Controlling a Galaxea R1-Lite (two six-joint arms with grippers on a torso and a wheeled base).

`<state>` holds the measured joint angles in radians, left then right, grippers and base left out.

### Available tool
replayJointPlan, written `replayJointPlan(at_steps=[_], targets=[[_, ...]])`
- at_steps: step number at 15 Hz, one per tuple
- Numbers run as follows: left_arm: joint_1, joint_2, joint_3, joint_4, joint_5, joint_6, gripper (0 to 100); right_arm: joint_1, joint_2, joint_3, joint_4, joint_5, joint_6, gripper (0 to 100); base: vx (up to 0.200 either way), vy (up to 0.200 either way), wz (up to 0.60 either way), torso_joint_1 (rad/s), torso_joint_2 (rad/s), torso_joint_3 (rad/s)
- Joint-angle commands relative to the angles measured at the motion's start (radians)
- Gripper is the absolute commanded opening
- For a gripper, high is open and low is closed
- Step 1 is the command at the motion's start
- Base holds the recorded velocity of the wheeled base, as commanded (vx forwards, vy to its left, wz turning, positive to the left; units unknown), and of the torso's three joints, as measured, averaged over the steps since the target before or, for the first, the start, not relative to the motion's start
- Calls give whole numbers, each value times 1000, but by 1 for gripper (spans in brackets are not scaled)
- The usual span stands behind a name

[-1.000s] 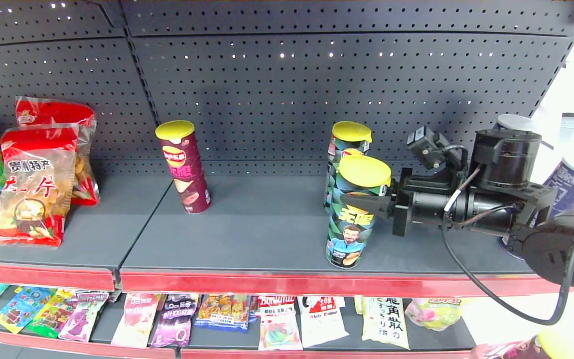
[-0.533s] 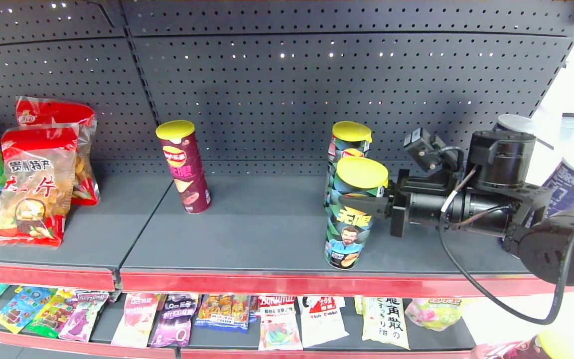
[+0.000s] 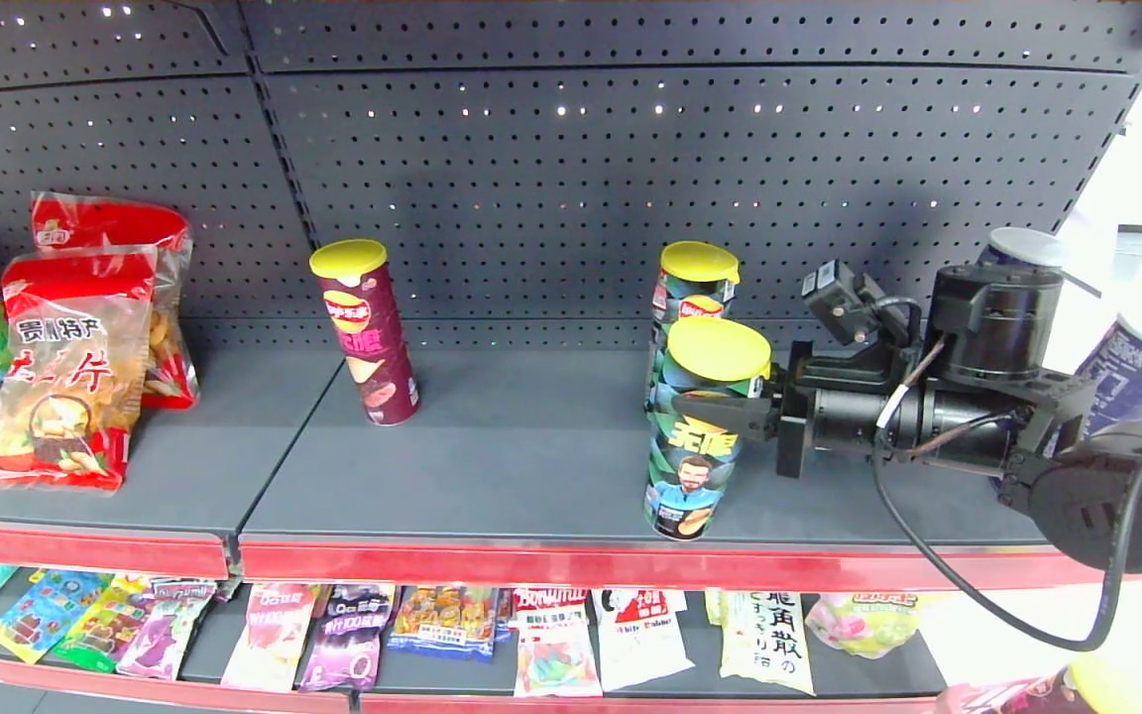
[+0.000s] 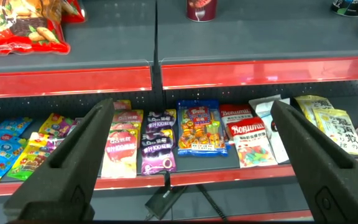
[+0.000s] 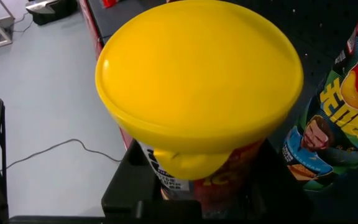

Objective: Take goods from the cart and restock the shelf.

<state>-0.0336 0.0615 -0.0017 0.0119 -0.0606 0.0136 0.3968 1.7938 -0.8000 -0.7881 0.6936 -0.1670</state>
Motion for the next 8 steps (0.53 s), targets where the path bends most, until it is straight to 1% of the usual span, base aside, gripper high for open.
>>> replayJointPlan(at_steps=[1, 4, 5, 8], targets=[[0, 1, 0, 0, -1, 0, 100, 0, 4, -1, 1, 0, 0, 0, 0, 0, 0, 0, 0, 0], [0, 1, 0, 0, -1, 0, 100, 0, 6, 1, 1, 0, -5, 0, 0, 0, 0, 0, 0, 0], [0, 1, 0, 0, 1, 0, 100, -1, 12, -1, 1, 1, -20, 100, 0, 0, 0, 0, 0, 0], [0, 0, 0, 0, -1, 0, 100, -4, 10, -1, 1, 1, -26, 100, 0, 0, 0, 0, 0, 0]])
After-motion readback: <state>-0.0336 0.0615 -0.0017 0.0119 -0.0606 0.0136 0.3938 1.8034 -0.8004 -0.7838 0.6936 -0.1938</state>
